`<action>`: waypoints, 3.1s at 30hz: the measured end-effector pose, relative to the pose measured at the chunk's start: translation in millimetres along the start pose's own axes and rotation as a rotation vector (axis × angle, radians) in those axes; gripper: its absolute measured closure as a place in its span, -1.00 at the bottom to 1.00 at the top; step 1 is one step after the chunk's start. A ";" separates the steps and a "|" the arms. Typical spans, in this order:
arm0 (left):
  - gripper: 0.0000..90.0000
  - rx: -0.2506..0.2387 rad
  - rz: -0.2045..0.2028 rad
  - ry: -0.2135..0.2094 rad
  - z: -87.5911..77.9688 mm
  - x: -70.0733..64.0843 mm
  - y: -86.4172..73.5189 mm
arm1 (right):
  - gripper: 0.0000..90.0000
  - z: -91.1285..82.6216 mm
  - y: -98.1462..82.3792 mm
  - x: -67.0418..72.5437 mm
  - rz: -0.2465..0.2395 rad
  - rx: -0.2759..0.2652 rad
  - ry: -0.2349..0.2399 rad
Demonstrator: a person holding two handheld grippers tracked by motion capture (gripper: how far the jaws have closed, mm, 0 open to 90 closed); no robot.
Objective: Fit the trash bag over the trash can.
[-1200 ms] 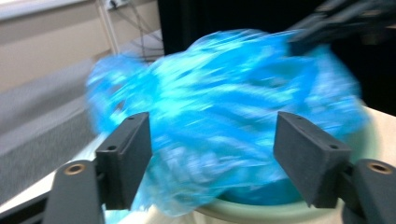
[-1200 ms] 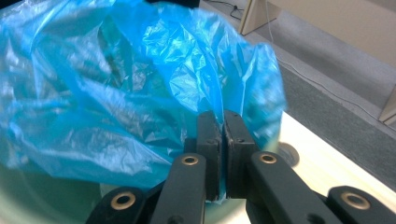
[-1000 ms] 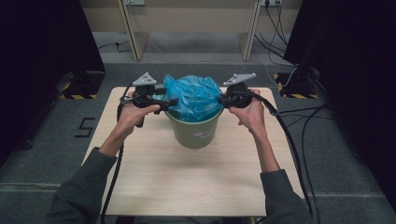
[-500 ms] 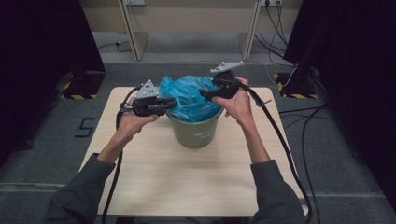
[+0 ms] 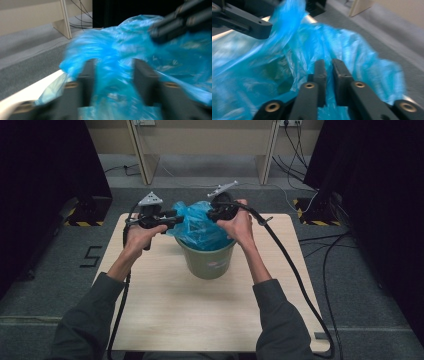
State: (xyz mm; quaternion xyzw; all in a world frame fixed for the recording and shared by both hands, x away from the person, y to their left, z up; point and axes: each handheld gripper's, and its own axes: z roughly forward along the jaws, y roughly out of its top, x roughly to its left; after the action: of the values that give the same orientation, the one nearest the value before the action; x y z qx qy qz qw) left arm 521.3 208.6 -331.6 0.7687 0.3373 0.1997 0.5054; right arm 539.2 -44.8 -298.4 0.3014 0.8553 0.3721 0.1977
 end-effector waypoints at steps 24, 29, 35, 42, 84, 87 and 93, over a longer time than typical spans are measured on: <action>0.93 -0.052 0.204 -0.153 -35.7 -58.6 -23.9 | 0.20 -56.6 -52.9 -49.4 0.176 -0.094 -0.166; 0.93 -0.045 0.220 -0.169 -30.6 -69.0 -22.8 | -0.16 -76.7 -37.0 -31.0 0.210 -0.196 -0.120; 0.91 -0.041 0.243 -0.191 -21.2 -85.6 -20.2 | -0.20 -73.3 -17.8 7.2 0.161 -0.204 0.021; 0.87 -0.029 0.273 -0.216 -8.4 -102.6 -16.7 | -0.06 -45.1 -8.5 32.5 0.144 -0.170 0.123; -0.19 -0.008 0.030 -0.019 -29.3 -10.9 -34.0 | 0.54 -51.6 -167.2 -42.0 0.214 0.064 -0.094; -0.24 -0.023 0.041 -0.022 -35.4 -15.6 -31.6 | 0.21 -63.9 -162.4 -39.3 0.244 0.025 -0.118; -0.26 -0.042 0.086 -0.042 -42.2 -33.9 -26.6 | -0.07 -107.2 -142.1 -27.8 0.250 -0.109 -0.142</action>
State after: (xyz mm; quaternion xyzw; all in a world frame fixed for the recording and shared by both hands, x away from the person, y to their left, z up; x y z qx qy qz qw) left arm 462.1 218.2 -337.4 0.7757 0.2892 0.2121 0.5194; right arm 447.1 -195.6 -333.5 0.4200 0.7736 0.4173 0.2258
